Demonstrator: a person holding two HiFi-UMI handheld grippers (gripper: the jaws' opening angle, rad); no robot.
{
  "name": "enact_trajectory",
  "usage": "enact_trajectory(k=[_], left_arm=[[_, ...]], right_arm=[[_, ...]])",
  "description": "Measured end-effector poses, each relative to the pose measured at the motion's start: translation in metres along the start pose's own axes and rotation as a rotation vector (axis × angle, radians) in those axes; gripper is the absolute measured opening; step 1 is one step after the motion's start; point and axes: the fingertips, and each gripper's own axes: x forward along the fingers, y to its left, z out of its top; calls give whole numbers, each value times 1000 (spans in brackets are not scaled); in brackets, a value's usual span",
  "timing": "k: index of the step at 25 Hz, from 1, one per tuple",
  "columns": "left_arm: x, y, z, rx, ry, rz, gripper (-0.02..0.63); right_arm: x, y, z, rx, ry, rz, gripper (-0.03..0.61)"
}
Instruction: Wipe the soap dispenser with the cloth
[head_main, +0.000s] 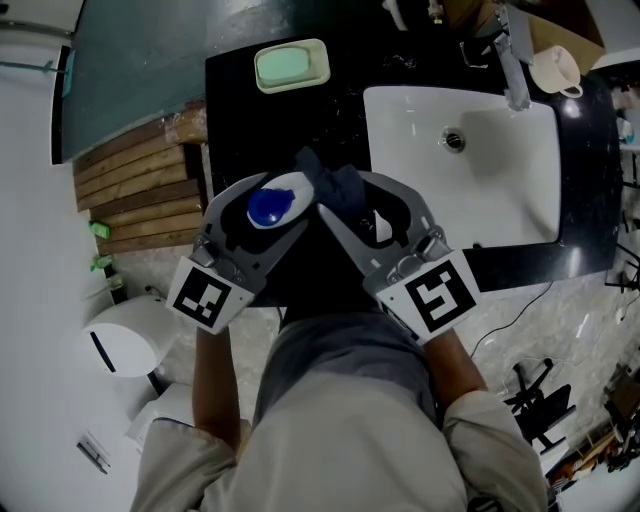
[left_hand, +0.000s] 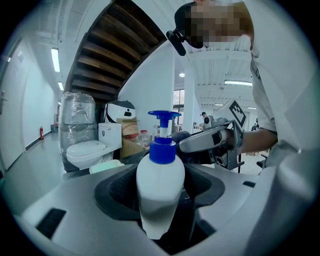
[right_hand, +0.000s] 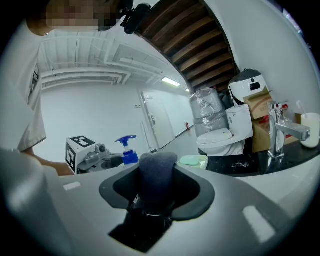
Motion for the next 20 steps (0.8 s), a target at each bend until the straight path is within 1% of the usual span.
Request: enact_trajectory(k=[6, 11, 20], left_arm=[[0, 0, 1, 4, -10, -5, 272], [0, 0, 1, 3, -11, -6, 272], [1, 0, 2, 1, -20, -11, 272]], right_arm=[[-1, 4, 8, 0, -3, -4, 164], [-4, 6, 14, -32, -16, -7, 164], [-6, 10, 20, -24, -20, -14, 164]])
